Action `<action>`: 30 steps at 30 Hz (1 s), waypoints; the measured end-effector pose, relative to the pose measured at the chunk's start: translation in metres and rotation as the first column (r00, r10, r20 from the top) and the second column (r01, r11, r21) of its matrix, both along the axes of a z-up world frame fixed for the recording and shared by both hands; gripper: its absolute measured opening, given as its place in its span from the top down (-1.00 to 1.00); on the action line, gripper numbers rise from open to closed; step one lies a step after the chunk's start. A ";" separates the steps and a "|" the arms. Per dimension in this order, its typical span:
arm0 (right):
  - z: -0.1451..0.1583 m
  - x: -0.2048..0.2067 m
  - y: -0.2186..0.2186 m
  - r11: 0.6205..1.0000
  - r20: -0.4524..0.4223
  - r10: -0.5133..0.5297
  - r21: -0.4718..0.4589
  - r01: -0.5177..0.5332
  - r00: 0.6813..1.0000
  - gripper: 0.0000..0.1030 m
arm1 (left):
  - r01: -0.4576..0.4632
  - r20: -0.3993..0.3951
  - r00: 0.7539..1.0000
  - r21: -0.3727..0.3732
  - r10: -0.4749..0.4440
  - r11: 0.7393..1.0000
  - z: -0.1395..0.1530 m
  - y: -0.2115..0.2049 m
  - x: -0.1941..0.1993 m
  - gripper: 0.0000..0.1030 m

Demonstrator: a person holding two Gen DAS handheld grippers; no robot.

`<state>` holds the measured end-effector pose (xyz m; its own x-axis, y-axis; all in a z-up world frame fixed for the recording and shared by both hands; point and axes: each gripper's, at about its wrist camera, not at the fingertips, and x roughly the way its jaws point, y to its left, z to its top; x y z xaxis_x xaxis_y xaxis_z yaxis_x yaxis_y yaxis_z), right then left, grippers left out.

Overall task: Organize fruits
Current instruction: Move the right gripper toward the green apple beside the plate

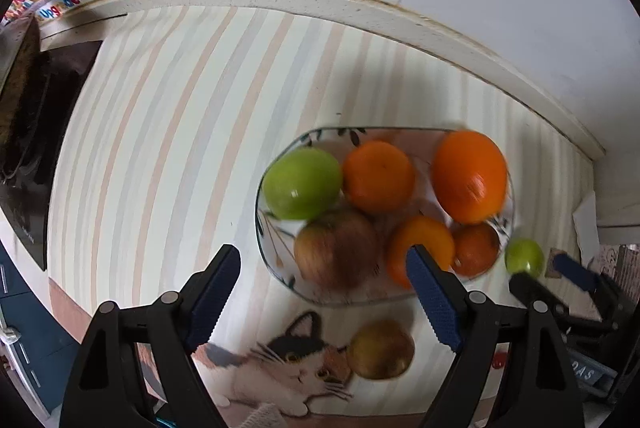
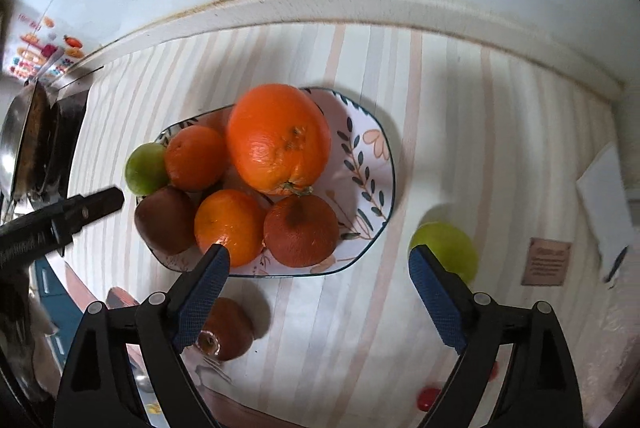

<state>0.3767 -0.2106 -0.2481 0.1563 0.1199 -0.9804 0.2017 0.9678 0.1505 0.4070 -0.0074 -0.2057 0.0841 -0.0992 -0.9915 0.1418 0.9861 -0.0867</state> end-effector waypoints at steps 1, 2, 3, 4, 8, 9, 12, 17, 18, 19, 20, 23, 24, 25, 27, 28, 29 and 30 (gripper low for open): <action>0.005 -0.004 0.000 1.000 0.009 0.009 -0.005 -0.009 1.000 -0.81 | 0.002 0.009 1.000 -0.005 -0.002 1.000 0.005 0.000 -0.007 -0.64; 0.010 -0.006 0.002 1.000 0.017 0.015 -0.009 -0.015 1.000 -0.81 | 0.003 0.014 1.000 -0.008 -0.003 1.000 0.008 0.000 -0.012 -0.64; 0.014 -0.009 0.004 1.000 0.026 0.022 -0.015 -0.021 0.999 -0.81 | 0.002 0.020 1.000 -0.011 -0.002 1.000 0.008 -0.003 -0.015 -0.64; 0.018 -0.012 0.006 0.999 0.036 0.029 -0.022 -0.029 0.999 -0.81 | 0.000 0.028 1.000 -0.015 0.001 1.000 0.013 -0.002 -0.021 -0.64; 0.036 -0.027 0.012 0.998 0.070 0.054 -0.038 -0.052 0.996 -0.81 | -0.012 0.073 0.997 -0.021 0.013 1.000 0.028 -0.001 -0.043 -0.64; 0.040 -0.031 0.013 0.998 0.080 0.057 -0.038 -0.054 0.995 -0.81 | -0.015 0.085 0.996 -0.024 0.017 1.000 0.032 -0.001 -0.048 -0.64; 0.054 -0.044 0.016 0.997 0.110 0.065 -0.043 -0.061 0.992 -0.81 | -0.018 0.103 0.994 -0.038 0.022 0.999 0.043 0.000 -0.062 -0.64; 0.079 -0.066 0.020 0.997 0.157 0.077 -0.041 -0.071 0.985 -0.81 | -0.023 0.159 0.987 -0.050 0.030 0.999 0.069 0.000 -0.083 -0.64; 0.086 -0.070 0.021 0.996 0.170 0.081 -0.044 -0.075 0.982 -0.81 | -0.021 0.173 0.985 -0.053 0.030 0.998 0.074 0.001 -0.087 -0.64; 0.093 -0.074 0.022 0.996 0.183 0.085 -0.048 -0.077 0.980 -0.81 | -0.019 0.184 0.982 -0.055 0.029 0.998 0.080 0.001 -0.091 -0.64; 0.100 -0.079 0.023 0.995 0.196 0.089 -0.054 -0.080 0.977 -0.81 | -0.019 0.198 0.980 -0.058 0.030 0.998 0.086 0.001 -0.096 -0.64; 0.119 -0.091 0.025 0.994 0.228 0.101 -0.063 -0.089 0.968 -0.81 | -0.013 0.224 0.974 -0.066 0.028 0.998 0.098 0.000 -0.107 -0.64; 0.125 -0.095 0.026 0.994 0.238 0.104 -0.065 -0.091 0.966 -0.81 | -0.012 0.235 0.971 -0.068 0.028 0.998 0.103 0.000 -0.112 -0.64; 0.131 -0.100 0.026 0.993 0.250 0.108 -0.068 -0.094 0.962 -0.81 | -0.010 0.245 0.969 -0.071 0.027 0.997 0.107 0.000 -0.116 -0.64; 0.142 -0.107 0.027 0.993 0.267 0.112 -0.069 -0.097 0.957 -0.81 | -0.013 0.256 0.966 -0.077 0.032 0.997 0.114 0.001 -0.123 -0.64; 0.146 -0.111 0.028 0.993 0.274 0.113 -0.066 -0.098 0.955 -0.81 | -0.014 0.258 0.966 -0.080 0.034 0.997 0.116 0.002 -0.125 -0.64; 0.150 -0.114 0.028 0.993 0.280 0.115 -0.064 -0.101 0.953 -0.81 | -0.016 0.259 0.965 -0.087 0.038 0.996 0.118 0.002 -0.128 -0.64; 0.153 -0.116 0.028 0.993 0.288 0.116 -0.064 -0.101 0.951 -0.81 | -0.016 0.264 0.964 -0.091 0.040 0.996 0.121 0.002 -0.131 -0.64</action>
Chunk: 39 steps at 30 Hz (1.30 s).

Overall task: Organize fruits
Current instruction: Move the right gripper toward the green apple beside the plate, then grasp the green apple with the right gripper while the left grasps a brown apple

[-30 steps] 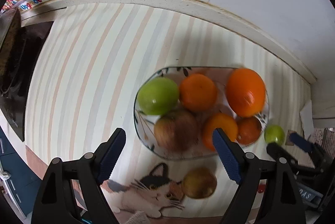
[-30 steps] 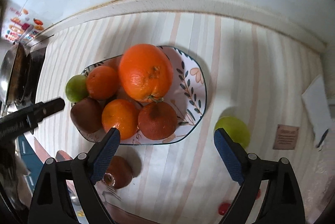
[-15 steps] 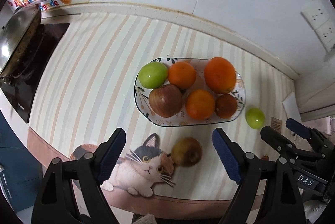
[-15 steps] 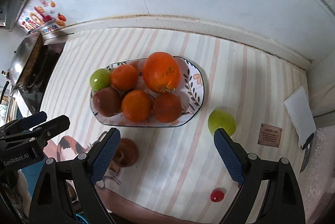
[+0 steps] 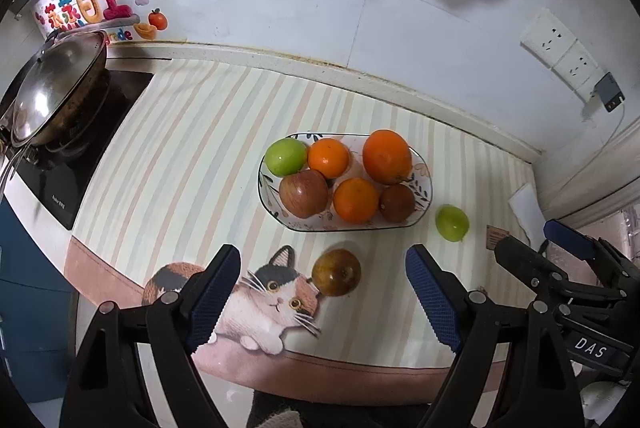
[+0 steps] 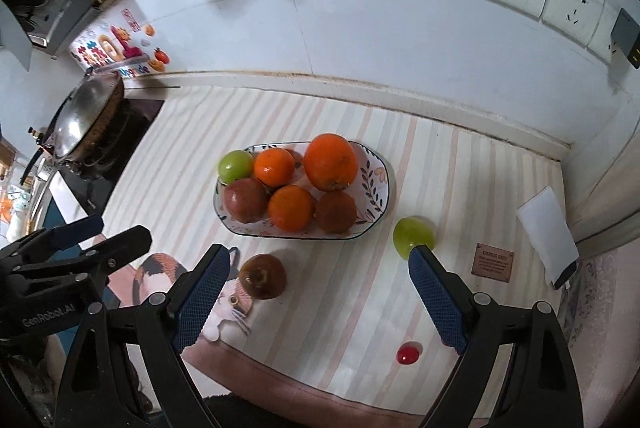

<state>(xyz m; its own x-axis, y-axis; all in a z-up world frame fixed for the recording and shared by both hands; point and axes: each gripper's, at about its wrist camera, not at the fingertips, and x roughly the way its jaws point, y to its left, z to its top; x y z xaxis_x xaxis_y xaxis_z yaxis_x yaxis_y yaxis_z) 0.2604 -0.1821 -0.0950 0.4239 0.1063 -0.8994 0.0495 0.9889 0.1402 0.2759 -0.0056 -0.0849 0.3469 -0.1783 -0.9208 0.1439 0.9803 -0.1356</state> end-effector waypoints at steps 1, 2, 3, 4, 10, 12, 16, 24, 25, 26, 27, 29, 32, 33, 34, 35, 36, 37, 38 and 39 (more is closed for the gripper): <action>0.003 -0.003 -0.001 1.000 0.007 -0.003 0.004 0.002 1.000 -0.81 | -0.001 0.007 1.000 -0.001 0.001 1.000 0.002 0.000 -0.003 -0.64; 0.005 -0.005 -0.002 1.000 0.011 -0.006 0.013 0.006 1.000 -0.81 | -0.001 0.013 1.000 -0.001 0.001 1.000 0.004 -0.001 -0.005 -0.64; 0.006 -0.008 -0.003 1.000 0.013 -0.011 0.024 0.011 1.000 -0.81 | -0.001 0.013 1.000 -0.003 0.001 1.000 0.005 -0.001 -0.007 -0.64; 0.007 -0.009 -0.004 0.999 0.014 -0.013 0.030 0.013 1.000 -0.81 | -0.003 0.012 1.000 -0.008 0.003 1.000 0.006 -0.001 -0.009 -0.64; 0.004 -0.014 -0.023 0.993 0.016 -0.065 0.095 0.063 0.998 -0.81 | -0.013 0.011 1.000 0.005 0.013 1.000 0.001 -0.004 -0.012 -0.64; -0.001 -0.014 -0.037 0.988 0.001 -0.103 0.112 0.103 0.995 -0.81 | -0.016 0.008 1.000 0.026 0.016 1.000 -0.006 -0.006 -0.011 -0.64; -0.022 -0.014 -0.070 0.975 -0.041 -0.187 0.118 0.190 0.982 -0.81 | -0.026 -0.039 0.999 0.052 0.029 0.998 -0.033 -0.010 -0.003 -0.64; -0.099 -0.010 -0.139 0.929 -0.186 -0.326 0.119 0.351 0.927 -0.81 | -0.018 -0.185 0.982 0.116 0.039 0.993 -0.108 -0.026 0.017 -0.64; -0.111 -0.006 -0.145 0.922 -0.207 -0.335 0.127 0.365 0.919 -0.81 | -0.018 -0.207 0.977 0.119 0.042 0.993 -0.118 -0.028 0.020 -0.64; -0.122 -0.003 -0.149 0.917 -0.227 -0.338 0.139 0.374 0.913 -0.81 | -0.016 -0.229 0.972 0.120 0.043 0.993 -0.129 -0.030 0.023 -0.64; -0.133 0.001 -0.153 0.911 -0.238 -0.339 0.158 0.380 0.910 -0.80 | -0.017 -0.246 0.968 0.119 0.046 0.993 -0.136 -0.031 0.026 -0.64; -0.152 0.011 -0.156 0.907 -0.258 -0.335 0.170 0.384 0.906 -0.76 | -0.014 -0.286 0.957 0.117 0.047 0.993 -0.154 -0.035 0.031 -0.64; -0.179 0.031 -0.154 0.902 -0.292 -0.324 0.191 0.387 0.900 -0.64 | -0.005 -0.334 0.942 0.112 0.043 0.994 -0.174 -0.040 0.035 -0.64; -0.186 0.039 -0.153 0.903 -0.299 -0.319 0.191 0.384 0.899 -0.57 | -0.002 -0.352 0.935 0.111 0.041 0.994 -0.182 -0.042 0.036 -0.64; -0.195 0.046 -0.152 0.905 -0.309 -0.314 0.190 0.381 0.898 -0.55 | 0.000 -0.367 0.929 0.108 0.040 0.994 -0.188 -0.044 0.037 -0.64; -0.202 0.052 -0.151 0.908 -0.316 -0.306 0.187 0.375 0.898 -0.53 | 0.005 -0.379 0.925 0.105 0.035 0.994 -0.193 -0.046 0.037 -0.64; -0.209 0.058 -0.150 0.911 -0.323 -0.298 0.187 0.369 0.898 -0.49 | 0.010 -0.391 0.920 0.107 0.033 0.994 -0.199 -0.048 0.037 -0.64; -0.215 0.063 -0.149 0.914 -0.331 -0.287 0.187 0.361 0.899 -0.48 | 0.015 -0.402 0.915 0.105 0.029 0.994 -0.204 -0.050 0.037 -0.64; -0.222 0.069 -0.147 0.916 -0.341 -0.277 0.188 0.353 0.898 -0.45 | 0.020 -0.412 0.911 0.104 0.024 0.994 -0.209 -0.052 0.037 -0.64; -0.228 0.073 -0.145 0.918 -0.349 -0.263 0.197 0.345 0.899 -0.34 | 0.024 -0.417 0.909 0.109 0.023 0.994 -0.213 -0.053 0.038 -0.64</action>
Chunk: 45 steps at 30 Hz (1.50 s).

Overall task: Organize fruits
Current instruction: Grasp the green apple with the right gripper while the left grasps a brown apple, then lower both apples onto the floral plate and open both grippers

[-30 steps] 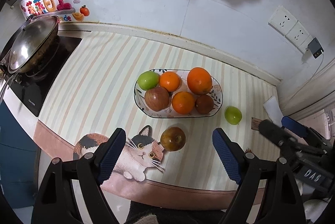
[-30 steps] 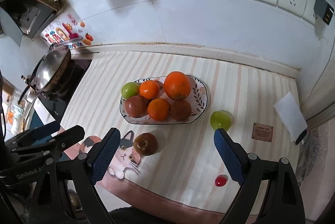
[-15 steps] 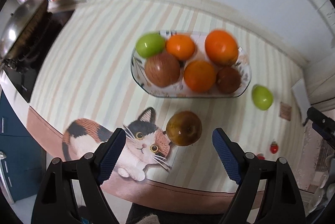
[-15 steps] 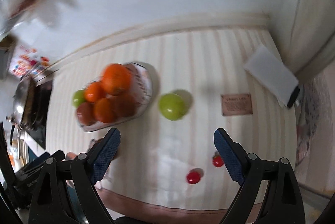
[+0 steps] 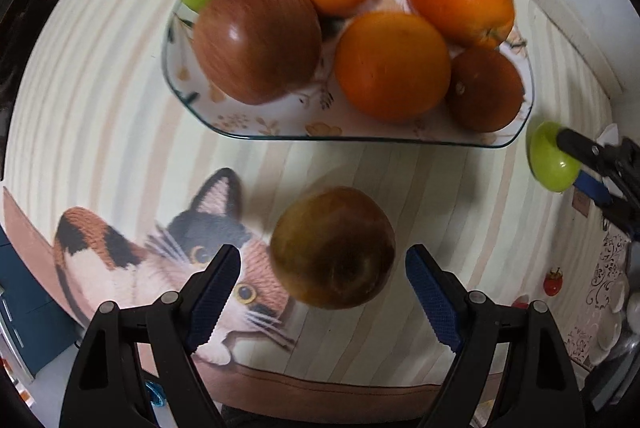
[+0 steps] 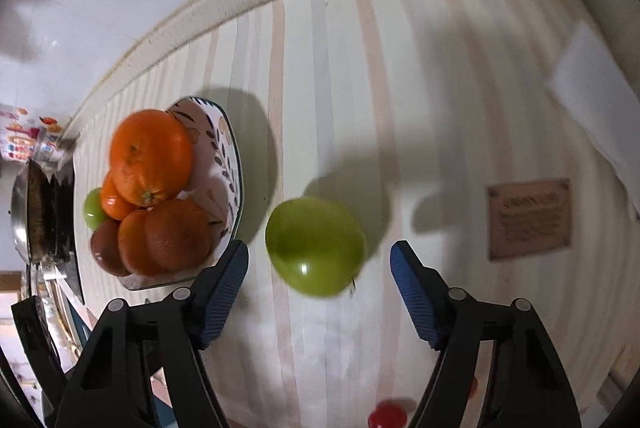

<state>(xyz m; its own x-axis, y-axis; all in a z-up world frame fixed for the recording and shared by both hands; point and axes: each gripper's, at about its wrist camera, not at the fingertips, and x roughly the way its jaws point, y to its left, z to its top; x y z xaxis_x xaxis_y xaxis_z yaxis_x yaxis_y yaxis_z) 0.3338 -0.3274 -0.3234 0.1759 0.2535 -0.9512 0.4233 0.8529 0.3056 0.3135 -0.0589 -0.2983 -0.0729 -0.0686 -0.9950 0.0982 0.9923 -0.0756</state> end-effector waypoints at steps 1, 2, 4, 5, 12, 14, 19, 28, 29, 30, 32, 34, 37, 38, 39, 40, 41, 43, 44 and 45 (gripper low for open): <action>-0.005 0.003 0.001 1.000 -0.002 0.006 0.009 -0.006 1.000 -0.26 | 0.003 -0.002 1.000 0.002 -0.002 1.000 -0.003 -0.001 0.000 -0.64; -0.009 0.005 0.003 1.000 -0.003 0.016 0.007 -0.016 1.000 -0.21 | 0.006 0.004 1.000 0.000 -0.006 1.000 -0.006 -0.002 0.001 -0.53; -0.012 0.007 0.007 0.999 0.005 0.040 -0.003 -0.040 0.999 -0.19 | 0.015 0.017 1.000 -0.010 -0.015 1.000 -0.007 -0.004 0.000 -0.26; -0.013 0.006 0.009 0.999 0.001 0.048 -0.004 -0.048 0.999 -0.19 | 0.015 0.027 1.000 -0.010 -0.015 1.000 -0.006 -0.005 0.000 -0.26; -0.014 -0.017 0.039 0.992 -0.049 0.129 0.007 -0.128 0.990 -0.19 | 0.030 0.025 0.999 -0.009 -0.030 0.999 -0.006 -0.002 -0.017 -0.26; -0.015 -0.031 0.056 0.986 -0.072 0.168 0.025 -0.166 0.983 -0.19 | 0.040 0.002 0.999 -0.015 -0.040 0.999 -0.007 0.000 -0.031 -0.25; -0.013 -0.054 0.090 0.969 -0.087 0.242 -0.018 -0.244 0.966 -0.19 | 0.081 0.006 0.997 0.004 -0.081 0.997 -0.010 -0.005 -0.049 -0.26; -0.019 -0.042 0.103 0.965 -0.106 0.257 -0.030 -0.261 0.961 -0.19 | 0.071 0.036 0.997 -0.005 -0.070 0.997 -0.010 -0.015 -0.044 -0.26; -0.021 -0.041 0.104 0.967 -0.109 0.250 -0.017 -0.253 0.962 -0.19 | 0.069 0.037 0.997 -0.011 -0.069 0.998 -0.009 -0.015 -0.043 -0.25; -0.022 -0.045 0.102 0.968 -0.109 0.248 -0.016 -0.251 0.963 -0.18 | 0.066 0.038 0.997 -0.017 -0.065 0.998 -0.009 -0.017 -0.045 -0.25; -0.021 -0.048 0.100 0.967 -0.110 0.250 -0.023 -0.254 0.962 -0.18 | 0.069 0.045 0.997 -0.019 -0.068 0.997 -0.007 -0.017 -0.040 -0.25; -0.020 -0.053 0.097 0.969 -0.099 0.243 -0.016 -0.246 0.965 -0.18 | 0.074 0.058 0.996 -0.026 -0.072 0.997 -0.001 -0.009 -0.040 -0.25; -0.012 -0.049 0.091 0.975 -0.079 0.223 0.003 -0.224 0.972 -0.18 | 0.073 0.074 0.995 -0.042 -0.069 0.996 0.008 -0.005 -0.038 -0.25; -0.005 -0.049 0.083 0.977 -0.067 0.215 0.009 -0.215 0.974 -0.18 | 0.070 0.082 0.994 -0.053 -0.066 0.996 0.014 -0.003 -0.036 -0.25; 0.002 -0.046 0.080 0.979 -0.050 0.203 0.017 -0.203 0.978 -0.18 | 0.071 0.088 0.994 -0.060 -0.066 0.996 0.020 0.001 -0.034 -0.25; 0.008 -0.041 0.076 0.981 -0.035 0.194 0.023 -0.193 0.980 -0.18 | 0.071 0.095 0.993 -0.074 -0.064 0.995 0.028 0.002 -0.031 -0.25; 0.015 -0.036 0.073 0.982 -0.017 0.186 0.025 -0.185 0.982 -0.18 | 0.068 0.102 0.993 -0.096 -0.058 0.993 0.037 0.003 -0.026 -0.25; 0.029 -0.025 0.068 0.985 0.024 0.167 0.032 -0.167 0.986 -0.18 | 0.070 0.121 0.991 -0.117 -0.055 0.991 0.057 0.001 -0.012 -0.25; 0.034 -0.020 0.065 0.986 0.036 0.162 0.035 -0.163 0.986 -0.17 | 0.070 0.142 0.988 -0.118 -0.053 0.991 0.065 0.000 -0.003 -0.25; 0.039 -0.013 0.062 0.988 0.051 0.151 0.038 -0.153 0.987 -0.17 | 0.071 0.157 0.986 -0.117 -0.052 0.991 0.072 -0.001 0.005 -0.25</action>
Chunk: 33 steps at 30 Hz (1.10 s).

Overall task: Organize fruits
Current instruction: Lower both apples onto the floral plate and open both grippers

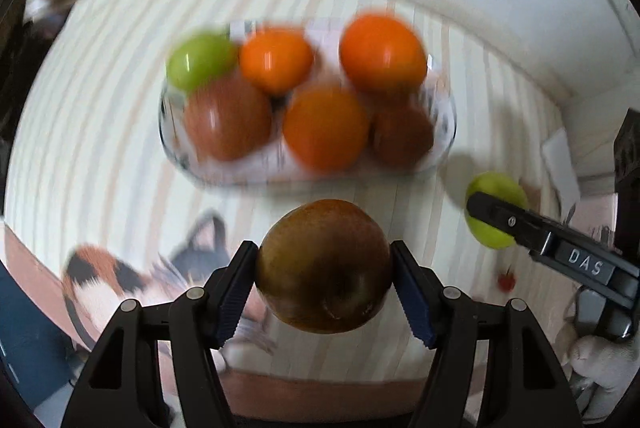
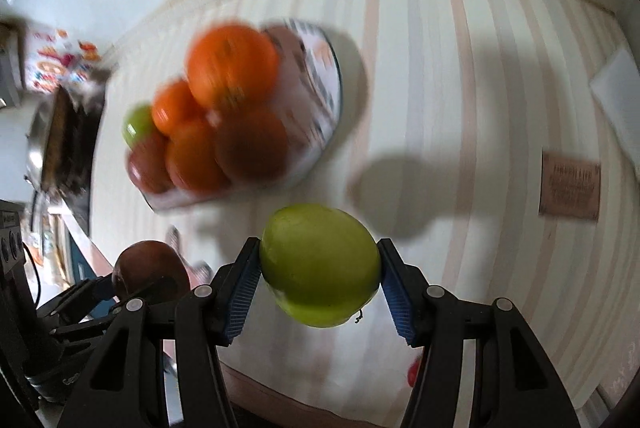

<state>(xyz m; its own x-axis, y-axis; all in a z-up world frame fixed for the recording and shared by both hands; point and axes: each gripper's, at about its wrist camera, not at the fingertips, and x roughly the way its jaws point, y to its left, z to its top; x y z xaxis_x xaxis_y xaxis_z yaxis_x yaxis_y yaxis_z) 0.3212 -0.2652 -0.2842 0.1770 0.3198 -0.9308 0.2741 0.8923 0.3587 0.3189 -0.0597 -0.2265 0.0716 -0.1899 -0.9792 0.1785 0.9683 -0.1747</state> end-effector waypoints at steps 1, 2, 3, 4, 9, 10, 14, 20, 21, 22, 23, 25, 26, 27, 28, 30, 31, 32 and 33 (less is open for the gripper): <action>0.004 0.007 -0.003 1.000 0.011 -0.010 0.004 0.010 1.000 -0.18 | -0.004 0.013 1.000 -0.002 0.004 1.000 0.006 0.000 0.011 -0.25; 0.006 0.016 -0.006 1.000 0.019 -0.019 0.007 0.019 1.000 -0.18 | -0.012 0.022 1.000 -0.007 0.012 1.000 0.011 0.000 0.023 -0.25; 0.009 0.024 -0.011 0.999 0.025 -0.030 0.013 0.030 0.999 -0.18 | -0.015 0.028 0.999 -0.007 0.015 1.000 0.015 -0.001 0.033 -0.25; 0.009 0.033 -0.014 0.999 0.031 -0.042 0.021 0.042 0.999 -0.18 | -0.016 0.036 0.999 -0.002 0.016 1.000 0.018 -0.002 0.045 -0.25; -0.002 0.071 -0.025 0.992 0.014 -0.107 0.061 0.106 0.994 -0.18 | -0.019 0.075 0.997 0.057 0.015 0.998 0.014 -0.001 0.087 -0.25; -0.006 0.075 -0.027 0.990 0.005 -0.126 0.072 0.125 0.992 -0.18 | -0.019 0.063 0.998 0.057 0.016 0.998 0.011 -0.002 0.095 -0.25; -0.026 0.096 -0.034 0.978 -0.034 -0.186 0.093 0.188 0.982 -0.18 | -0.017 0.012 1.000 0.070 0.017 0.997 -0.006 -0.008 0.110 -0.25; -0.034 0.115 -0.038 0.969 -0.053 -0.209 0.121 0.214 0.977 -0.19 | -0.009 -0.022 1.000 0.076 0.011 0.997 -0.019 -0.019 0.115 -0.26; -0.036 0.117 -0.038 0.968 -0.058 -0.212 0.124 0.217 0.976 -0.19 | -0.008 -0.023 1.000 0.079 0.010 0.997 -0.020 -0.020 0.116 -0.26; -0.037 0.118 -0.039 0.967 -0.064 -0.216 0.124 0.223 0.974 -0.19 | -0.007 -0.025 1.000 0.083 0.009 0.997 -0.020 -0.020 0.115 -0.27; -0.038 0.120 -0.040 0.965 -0.068 -0.220 0.127 0.228 0.973 -0.23 | -0.006 -0.031 0.999 0.085 0.009 0.996 -0.019 -0.021 0.116 -0.27; -0.039 0.122 -0.041 0.961 -0.071 -0.228 0.142 0.236 0.971 -0.36 | -0.005 -0.046 0.999 0.086 0.009 0.996 -0.022 -0.022 0.117 -0.27; -0.038 0.123 -0.041 0.960 -0.072 -0.229 0.146 0.238 0.971 -0.49 | -0.006 -0.050 0.999 0.084 0.010 0.996 -0.022 -0.022 0.117 -0.27; -0.037 0.122 -0.042 0.961 -0.069 -0.229 0.144 0.237 0.971 -0.50 | -0.006 -0.051 0.999 0.083 0.010 0.997 -0.023 -0.021 0.117 -0.27; -0.036 0.122 -0.042 0.962 -0.066 -0.226 0.140 0.233 0.972 -0.50 | -0.003 -0.048 0.999 0.083 0.007 0.997 -0.022 -0.021 0.116 -0.27; -0.035 0.121 -0.042 0.964 -0.064 -0.223 0.136 0.229 0.973 -0.50 | 0.000 -0.040 0.999 0.086 0.003 0.996 -0.021 -0.021 0.116 -0.27; -0.035 0.120 -0.042 0.964 -0.064 -0.223 0.135 0.230 0.973 -0.50 | 0.000 -0.036 0.999 0.080 0.002 0.997 -0.020 -0.020 0.116 -0.29; -0.035 0.119 -0.042 0.963 -0.066 -0.226 0.138 0.233 0.972 -0.50 | -0.002 -0.035 0.999 0.073 0.005 0.997 -0.018 -0.019 0.116 -0.39; -0.035 0.117 -0.043 0.962 -0.065 -0.229 0.139 0.236 0.971 -0.50 | -0.006 -0.036 0.999 0.069 0.008 0.998 -0.018 -0.018 0.117 -0.52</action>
<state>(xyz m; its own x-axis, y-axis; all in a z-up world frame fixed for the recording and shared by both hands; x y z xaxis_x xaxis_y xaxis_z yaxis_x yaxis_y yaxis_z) 0.4384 -0.3083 -0.3187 0.2187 0.4065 -0.8871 0.4882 0.7415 0.4602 0.4357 -0.0782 -0.2441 0.0373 -0.1217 -0.9919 0.1665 0.9794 -0.1140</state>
